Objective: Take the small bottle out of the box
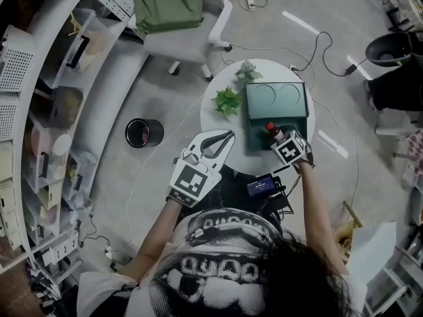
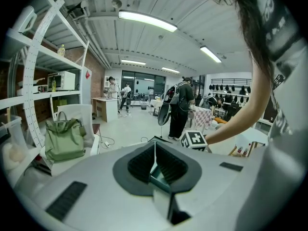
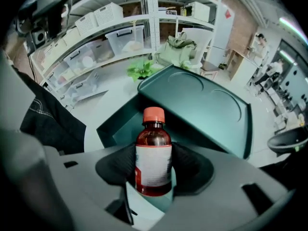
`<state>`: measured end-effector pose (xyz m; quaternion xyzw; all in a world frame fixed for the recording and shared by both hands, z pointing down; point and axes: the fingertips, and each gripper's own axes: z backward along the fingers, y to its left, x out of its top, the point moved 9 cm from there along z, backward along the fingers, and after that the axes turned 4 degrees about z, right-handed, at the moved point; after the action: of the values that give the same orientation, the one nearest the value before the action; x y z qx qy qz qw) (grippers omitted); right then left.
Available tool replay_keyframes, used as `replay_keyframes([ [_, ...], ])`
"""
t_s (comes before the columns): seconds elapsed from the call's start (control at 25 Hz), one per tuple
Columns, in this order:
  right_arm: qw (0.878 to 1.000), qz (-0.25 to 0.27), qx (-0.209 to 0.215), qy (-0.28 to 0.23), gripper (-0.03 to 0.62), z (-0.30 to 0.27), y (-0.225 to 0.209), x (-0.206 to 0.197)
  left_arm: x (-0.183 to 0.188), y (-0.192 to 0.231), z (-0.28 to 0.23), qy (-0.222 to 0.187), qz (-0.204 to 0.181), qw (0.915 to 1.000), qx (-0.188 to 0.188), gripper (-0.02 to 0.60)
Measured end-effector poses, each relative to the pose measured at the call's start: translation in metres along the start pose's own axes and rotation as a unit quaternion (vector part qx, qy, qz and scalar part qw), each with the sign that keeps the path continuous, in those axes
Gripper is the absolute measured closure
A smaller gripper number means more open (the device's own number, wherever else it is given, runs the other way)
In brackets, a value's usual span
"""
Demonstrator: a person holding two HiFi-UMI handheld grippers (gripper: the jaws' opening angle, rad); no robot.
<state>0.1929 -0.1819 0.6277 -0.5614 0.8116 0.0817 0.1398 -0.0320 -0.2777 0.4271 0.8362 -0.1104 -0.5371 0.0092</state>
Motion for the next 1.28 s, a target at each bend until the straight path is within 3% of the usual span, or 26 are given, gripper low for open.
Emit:
replay_keyframes([
  [0.24,0.987,-0.124,-0.025,-0.096,0.37,0.044,0.014,0.003,0.002,0.005,-0.004,0.008,-0.021,0.9993,-0.029,0.565],
  [0.64,0.932,-0.277,-0.066,-0.223,0.37,0.096,0.056,0.012,0.004,0.014,-0.016,0.009,-0.055,0.992,-0.113,0.565],
  [1.04,0.879,-0.38,-0.084,-0.275,0.37,0.116,0.105,0.004,-0.017,0.019,-0.02,0.041,-0.083,0.9756,-0.199,0.565],
  [1.28,0.863,-0.41,-0.083,-0.283,0.37,0.122,0.125,-0.005,-0.031,0.016,-0.02,0.058,-0.091,0.9689,-0.223,0.566],
])
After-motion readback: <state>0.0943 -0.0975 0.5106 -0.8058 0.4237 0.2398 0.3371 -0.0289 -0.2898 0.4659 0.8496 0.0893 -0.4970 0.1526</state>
